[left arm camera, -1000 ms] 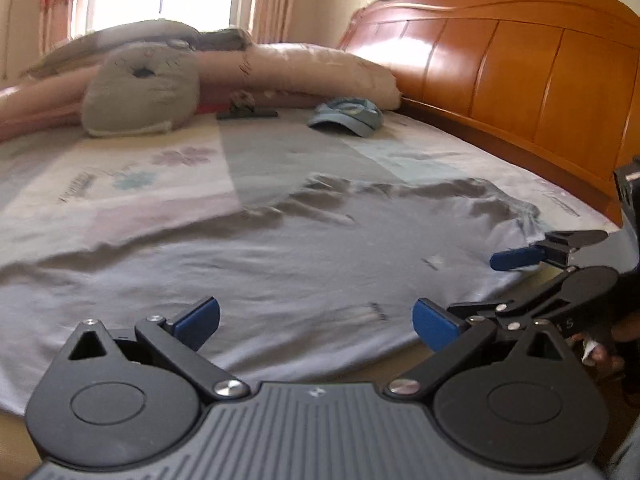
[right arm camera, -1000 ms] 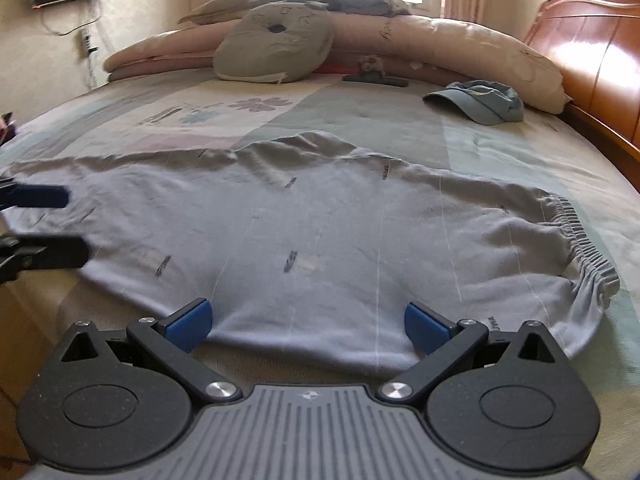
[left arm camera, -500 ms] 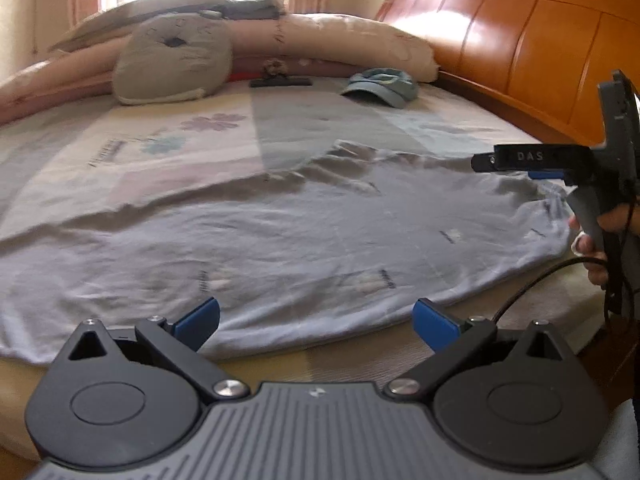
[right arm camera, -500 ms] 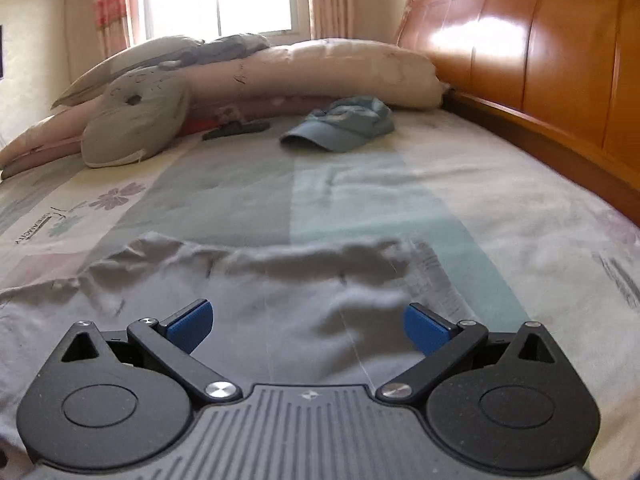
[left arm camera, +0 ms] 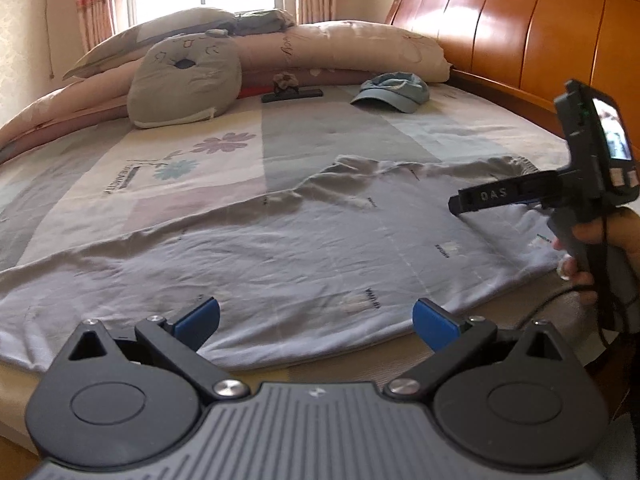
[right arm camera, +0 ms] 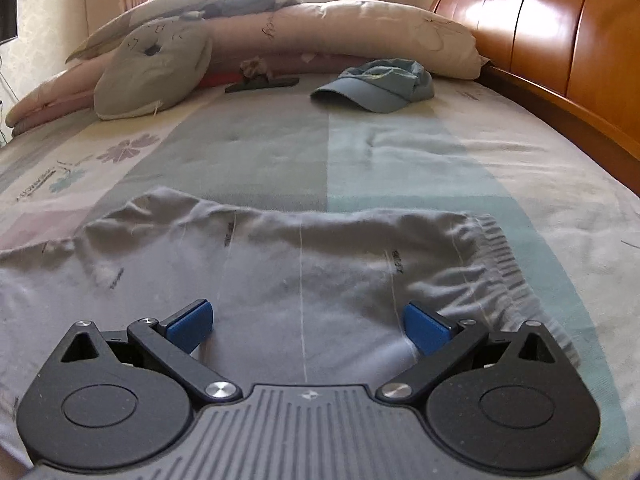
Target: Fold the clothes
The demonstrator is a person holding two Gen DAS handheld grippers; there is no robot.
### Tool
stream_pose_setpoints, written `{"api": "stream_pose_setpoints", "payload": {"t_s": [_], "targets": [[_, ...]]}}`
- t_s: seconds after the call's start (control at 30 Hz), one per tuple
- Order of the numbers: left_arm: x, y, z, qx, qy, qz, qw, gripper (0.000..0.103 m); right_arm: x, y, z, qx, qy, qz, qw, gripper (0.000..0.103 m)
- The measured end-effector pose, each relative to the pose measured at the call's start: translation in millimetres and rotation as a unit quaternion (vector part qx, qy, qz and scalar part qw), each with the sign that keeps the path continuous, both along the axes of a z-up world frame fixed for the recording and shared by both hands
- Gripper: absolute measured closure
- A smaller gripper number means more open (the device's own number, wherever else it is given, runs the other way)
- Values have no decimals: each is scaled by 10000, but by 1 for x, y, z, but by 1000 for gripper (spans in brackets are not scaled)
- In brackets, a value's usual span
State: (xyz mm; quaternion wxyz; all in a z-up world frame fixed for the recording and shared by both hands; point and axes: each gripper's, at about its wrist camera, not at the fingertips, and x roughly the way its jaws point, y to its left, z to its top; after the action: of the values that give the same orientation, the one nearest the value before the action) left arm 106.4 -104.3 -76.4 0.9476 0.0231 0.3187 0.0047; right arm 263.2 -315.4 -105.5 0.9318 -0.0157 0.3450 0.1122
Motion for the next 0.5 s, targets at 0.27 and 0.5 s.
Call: {"api": "stream_pose_setpoints", "payload": {"t_s": [0.27,0.5], "targets": [[14,-11,-6,15,-139,-80,9999,1,-30,-20,6,-171,-69,230,9996,0],[18,-8,-8,74,-141,-28,9999,1,-42,-26,19,547,-382,643,9957,0]]}}
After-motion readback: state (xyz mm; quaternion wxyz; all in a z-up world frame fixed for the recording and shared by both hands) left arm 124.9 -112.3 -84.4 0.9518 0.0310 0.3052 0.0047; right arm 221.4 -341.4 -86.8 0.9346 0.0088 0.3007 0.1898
